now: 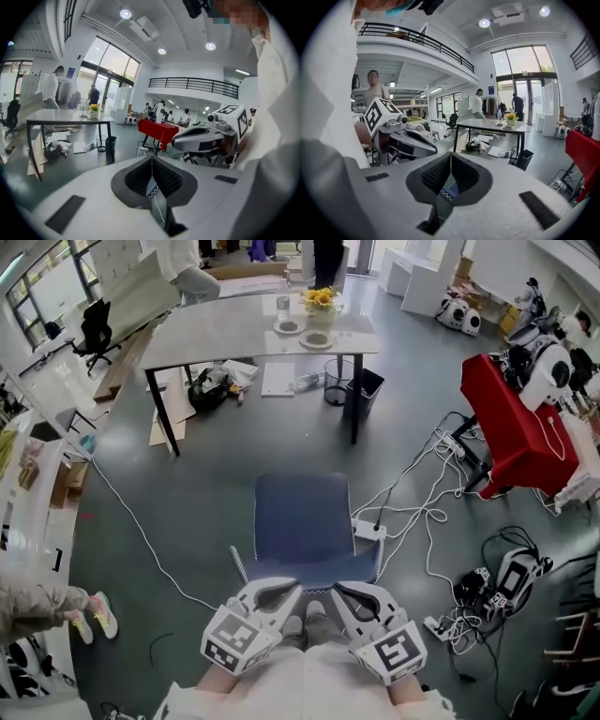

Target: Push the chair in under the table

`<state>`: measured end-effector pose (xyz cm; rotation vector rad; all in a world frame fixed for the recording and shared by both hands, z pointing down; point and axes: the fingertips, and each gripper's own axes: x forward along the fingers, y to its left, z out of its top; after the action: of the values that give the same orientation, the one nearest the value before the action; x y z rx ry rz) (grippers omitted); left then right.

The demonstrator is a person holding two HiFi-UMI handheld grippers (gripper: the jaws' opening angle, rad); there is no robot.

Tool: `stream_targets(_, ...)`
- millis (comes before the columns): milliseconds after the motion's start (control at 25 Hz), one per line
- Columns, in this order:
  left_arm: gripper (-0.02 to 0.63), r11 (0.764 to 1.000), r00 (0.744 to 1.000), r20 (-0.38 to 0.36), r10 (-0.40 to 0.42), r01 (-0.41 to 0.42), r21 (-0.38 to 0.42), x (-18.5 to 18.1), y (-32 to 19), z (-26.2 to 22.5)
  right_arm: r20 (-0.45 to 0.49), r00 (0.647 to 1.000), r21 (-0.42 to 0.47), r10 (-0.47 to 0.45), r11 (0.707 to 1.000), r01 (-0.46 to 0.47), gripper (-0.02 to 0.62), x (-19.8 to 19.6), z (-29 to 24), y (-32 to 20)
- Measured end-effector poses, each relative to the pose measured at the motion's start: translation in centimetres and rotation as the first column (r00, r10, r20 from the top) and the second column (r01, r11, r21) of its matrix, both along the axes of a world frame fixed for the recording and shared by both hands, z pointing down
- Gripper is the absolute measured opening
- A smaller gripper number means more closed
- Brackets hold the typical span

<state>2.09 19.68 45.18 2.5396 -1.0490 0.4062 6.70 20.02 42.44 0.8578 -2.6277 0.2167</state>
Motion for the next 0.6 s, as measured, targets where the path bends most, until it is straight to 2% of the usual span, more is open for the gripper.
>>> stream_targets(160,0.015,1.0,0.997,0.069,0.016,-0.017,0.004,0.2,0.2,1.2,-0.025,1.0,-0.008,-0.012,1.0,0.012,0.005,0.5,0.9,-0.2)
stream_targets(360,0.015,0.999,0.996,0.074,0.048,-0.048,-0.007,0.2,0.6,2.1,-0.043,0.999,-0.034,-0.02,0.999,0.019,0.005,0.6,2.3,-0.2)
stream_targets(600,0.017,0.996,0.982,0.167,0.084,-0.084,-0.008,-0.4,1.1,3.9,-0.086,0.995,-0.072,-0.053,0.996,0.047,0.005,0.2,4.5,0.7)
